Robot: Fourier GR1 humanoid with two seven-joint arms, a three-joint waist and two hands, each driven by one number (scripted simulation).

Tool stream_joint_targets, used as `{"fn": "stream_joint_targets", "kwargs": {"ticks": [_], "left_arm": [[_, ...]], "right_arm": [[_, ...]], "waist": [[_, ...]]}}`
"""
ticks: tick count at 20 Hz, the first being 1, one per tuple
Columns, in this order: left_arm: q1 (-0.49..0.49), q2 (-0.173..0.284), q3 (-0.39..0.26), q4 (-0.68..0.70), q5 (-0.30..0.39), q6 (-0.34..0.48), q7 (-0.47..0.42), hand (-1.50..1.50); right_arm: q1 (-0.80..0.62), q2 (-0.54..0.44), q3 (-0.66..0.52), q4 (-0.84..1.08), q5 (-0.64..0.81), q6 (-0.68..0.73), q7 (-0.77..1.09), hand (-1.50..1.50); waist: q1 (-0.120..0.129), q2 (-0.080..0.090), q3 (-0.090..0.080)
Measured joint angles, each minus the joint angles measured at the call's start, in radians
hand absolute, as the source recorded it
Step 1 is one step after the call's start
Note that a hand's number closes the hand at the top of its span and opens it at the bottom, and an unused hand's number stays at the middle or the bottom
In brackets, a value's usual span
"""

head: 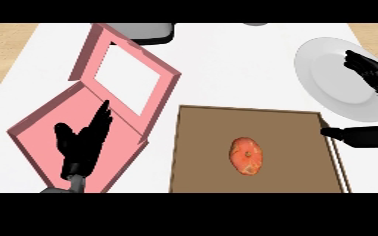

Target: Pick the squash from the tray and place it in the plate

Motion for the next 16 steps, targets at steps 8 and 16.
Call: {"fn": "stream_joint_targets", "kwargs": {"ticks": [8,16], "left_arm": [[0.006,-0.002,0.004,-0.014,-0.007,-0.002,0.018,0.0],[0.012,-0.013,0.014,-0.014,-0.019,-0.023,0.009,0.0]], "right_arm": [[0.011,-0.149,0.132,-0.176,0.139,0.12,0.23,-1.5],[-0.018,-0.087,0.274,-0.345,0.291,0.131,0.52,-1.5]], "waist": [[0.004,0.0,-0.002],[0.01,0.002,-0.001]]}}
